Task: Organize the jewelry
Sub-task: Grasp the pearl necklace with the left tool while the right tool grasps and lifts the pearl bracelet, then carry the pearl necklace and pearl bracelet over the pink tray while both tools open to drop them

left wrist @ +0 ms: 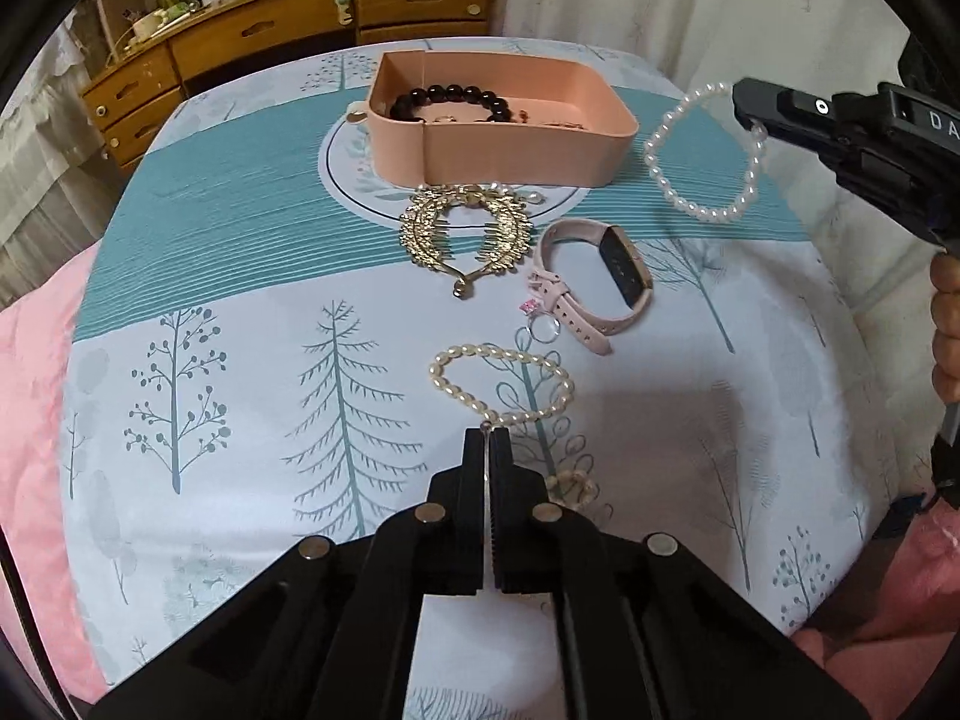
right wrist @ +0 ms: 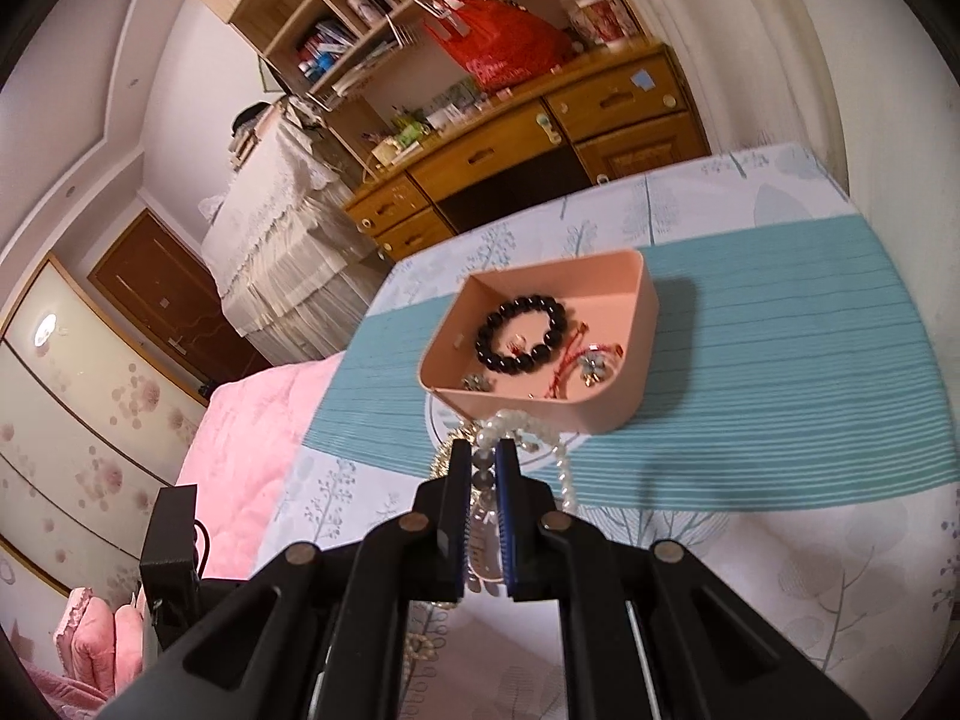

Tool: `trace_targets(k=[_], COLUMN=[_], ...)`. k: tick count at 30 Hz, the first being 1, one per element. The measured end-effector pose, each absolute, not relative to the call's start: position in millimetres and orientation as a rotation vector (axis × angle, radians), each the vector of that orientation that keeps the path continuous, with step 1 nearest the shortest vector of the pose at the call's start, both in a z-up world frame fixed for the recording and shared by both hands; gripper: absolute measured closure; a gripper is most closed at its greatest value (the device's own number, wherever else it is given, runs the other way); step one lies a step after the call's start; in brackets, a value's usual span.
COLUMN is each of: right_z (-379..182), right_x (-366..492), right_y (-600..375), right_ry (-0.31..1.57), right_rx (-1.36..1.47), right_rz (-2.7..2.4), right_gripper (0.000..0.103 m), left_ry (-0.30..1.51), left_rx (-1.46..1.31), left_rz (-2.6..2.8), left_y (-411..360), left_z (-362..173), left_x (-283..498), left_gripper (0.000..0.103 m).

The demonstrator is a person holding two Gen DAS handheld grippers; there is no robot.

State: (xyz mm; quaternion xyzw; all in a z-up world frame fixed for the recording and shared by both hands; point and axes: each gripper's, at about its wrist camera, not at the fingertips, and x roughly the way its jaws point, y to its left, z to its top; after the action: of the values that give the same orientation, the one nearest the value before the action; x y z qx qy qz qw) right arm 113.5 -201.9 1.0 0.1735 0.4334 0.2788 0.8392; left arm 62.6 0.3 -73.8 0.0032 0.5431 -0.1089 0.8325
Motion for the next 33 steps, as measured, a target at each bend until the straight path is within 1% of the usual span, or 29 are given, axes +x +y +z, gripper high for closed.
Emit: trace_targets(k=[1, 3, 4, 5, 6, 7, 8, 13, 17, 22, 25, 26, 33], right_z=[3, 10, 11, 15, 16, 18, 20, 23, 24, 25, 25, 25, 24], right_x=[113, 111, 111, 111, 110, 110, 110, 107, 105, 104, 104, 104, 107], right_y=[-202, -203, -202, -203, -202, -203, -203, -208, -210, -211, -212, -212, -215], right_ry=[0.911, 0.897, 0.893, 0.886, 0.882, 0.879, 0.874, 0.859, 0.855, 0.854, 0.855, 0.858, 0.868], right_rx=[0.364, 0.356, 0.354, 0.350, 0.347, 0.345, 0.344, 0.351, 0.352, 0.351, 0.351, 0.349, 0.344], right_rz=[0.592, 0.597, 0.600, 0.603, 0.604, 0.605, 0.604, 0.590, 0.574, 0.571, 0.572, 0.570, 0.540], right_gripper=[0.095, 0.095, 0.095, 0.095, 0.095, 0.095, 0.095, 0.095, 0.095, 0.095, 0.095, 0.095, 0.095], left_ry=[1.155, 1.158, 1.160, 1.157, 1.151, 1.137, 1.123, 1.078, 0.997, 0.935, 0.917, 0.907, 0.910], left_rx=[0.008, 0.037, 0.071, 0.122, 0.156, 0.209, 0.257, 0.420, 0.474, 0.461, 0.455, 0.453, 0.307], left_rz=[-0.259, -0.313, -0.335, -0.349, -0.356, -0.368, -0.384, -0.452, -0.494, -0.533, -0.563, -0.568, -0.613], left_y=[0, -2, -4, -6, -7, -8, -9, -11, -12, -14, -15, -14, -5], left_z=[-73, -73, -74, -76, -78, -80, -82, -92, -95, -102, -104, -105, -112], left_x=[61, 53, 50, 45, 41, 36, 31, 15, 9, 25, 40, 44, 75], left_gripper=[0.103, 0.094, 0.077, 0.057, 0.048, 0.037, 0.035, 0.035, 0.035, 0.033, 0.027, 0.023, 0.018])
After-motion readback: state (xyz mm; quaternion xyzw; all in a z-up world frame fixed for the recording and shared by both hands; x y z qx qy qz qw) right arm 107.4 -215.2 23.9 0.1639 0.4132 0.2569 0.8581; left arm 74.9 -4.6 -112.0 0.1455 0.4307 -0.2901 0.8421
